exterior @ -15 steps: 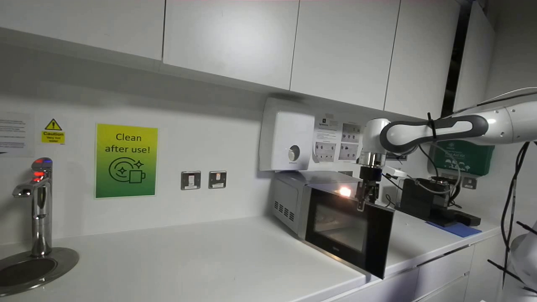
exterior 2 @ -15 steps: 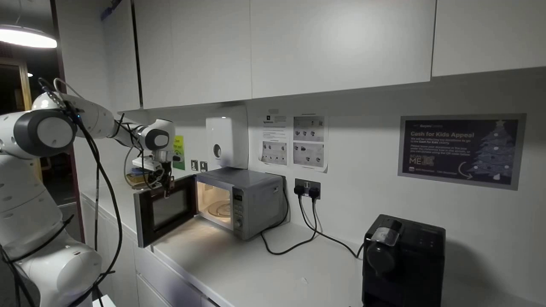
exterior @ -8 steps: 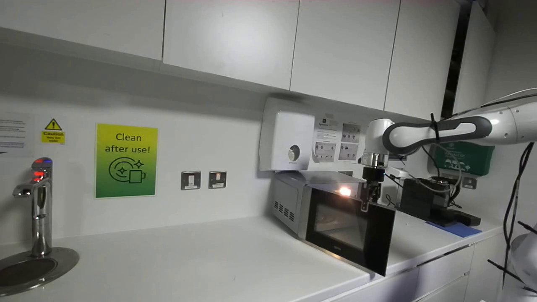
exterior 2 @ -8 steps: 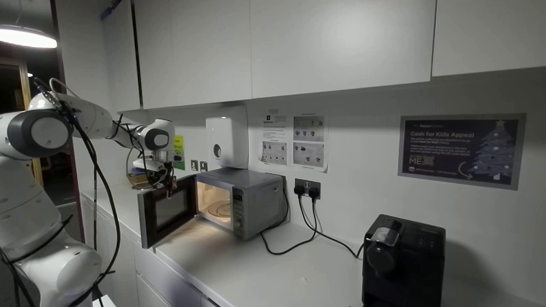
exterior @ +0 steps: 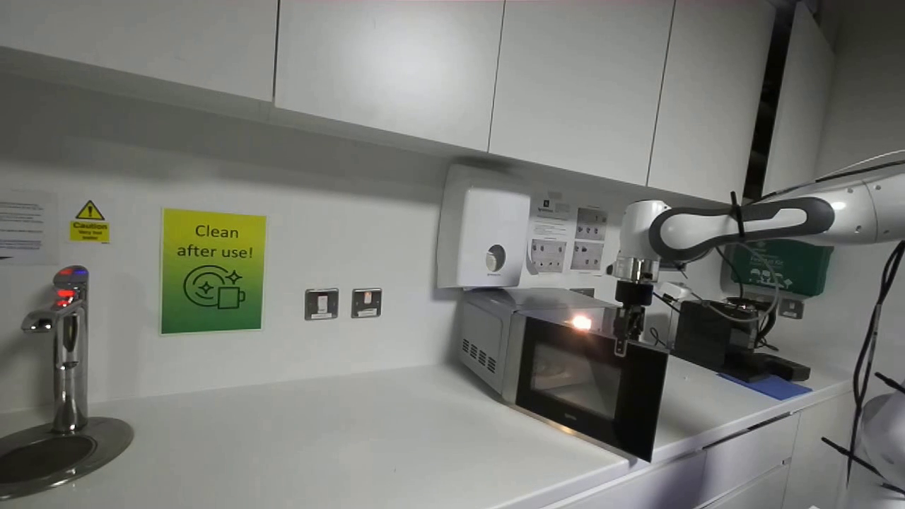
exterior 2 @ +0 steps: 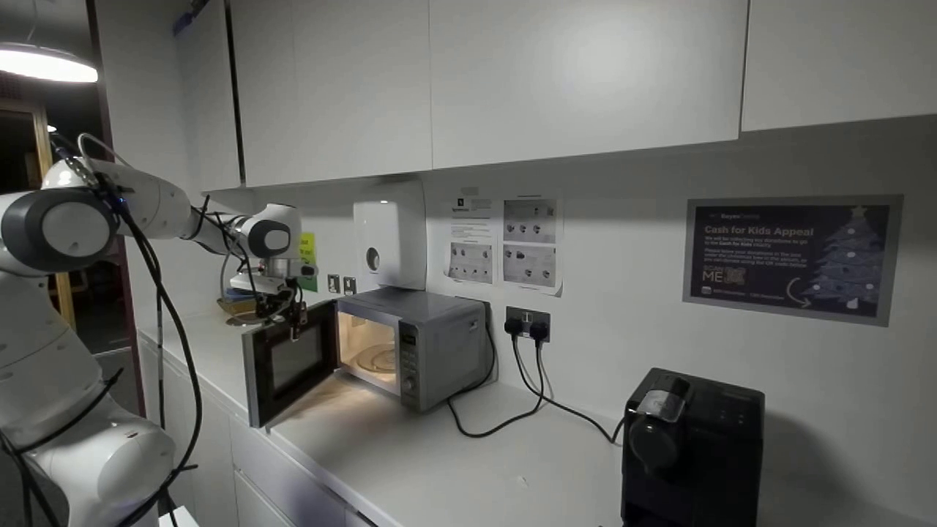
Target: Close the microwave door
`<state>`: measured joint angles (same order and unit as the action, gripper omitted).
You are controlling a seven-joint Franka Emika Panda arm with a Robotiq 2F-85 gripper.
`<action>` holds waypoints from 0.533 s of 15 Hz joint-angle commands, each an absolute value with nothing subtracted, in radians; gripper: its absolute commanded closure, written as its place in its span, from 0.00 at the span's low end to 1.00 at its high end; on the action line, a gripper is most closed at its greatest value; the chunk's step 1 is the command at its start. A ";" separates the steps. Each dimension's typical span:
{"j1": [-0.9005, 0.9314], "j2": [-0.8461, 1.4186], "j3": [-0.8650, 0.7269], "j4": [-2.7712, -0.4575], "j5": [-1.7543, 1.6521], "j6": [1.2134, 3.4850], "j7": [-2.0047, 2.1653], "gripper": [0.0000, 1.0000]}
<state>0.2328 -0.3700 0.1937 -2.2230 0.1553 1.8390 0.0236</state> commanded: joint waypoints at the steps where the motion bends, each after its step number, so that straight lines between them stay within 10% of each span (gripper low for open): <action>1: 0.228 -0.419 0.175 -2.265 0.156 1.861 -0.051 0.00; 8: 0.228 -0.432 0.152 -2.281 0.154 1.862 -0.136 0.00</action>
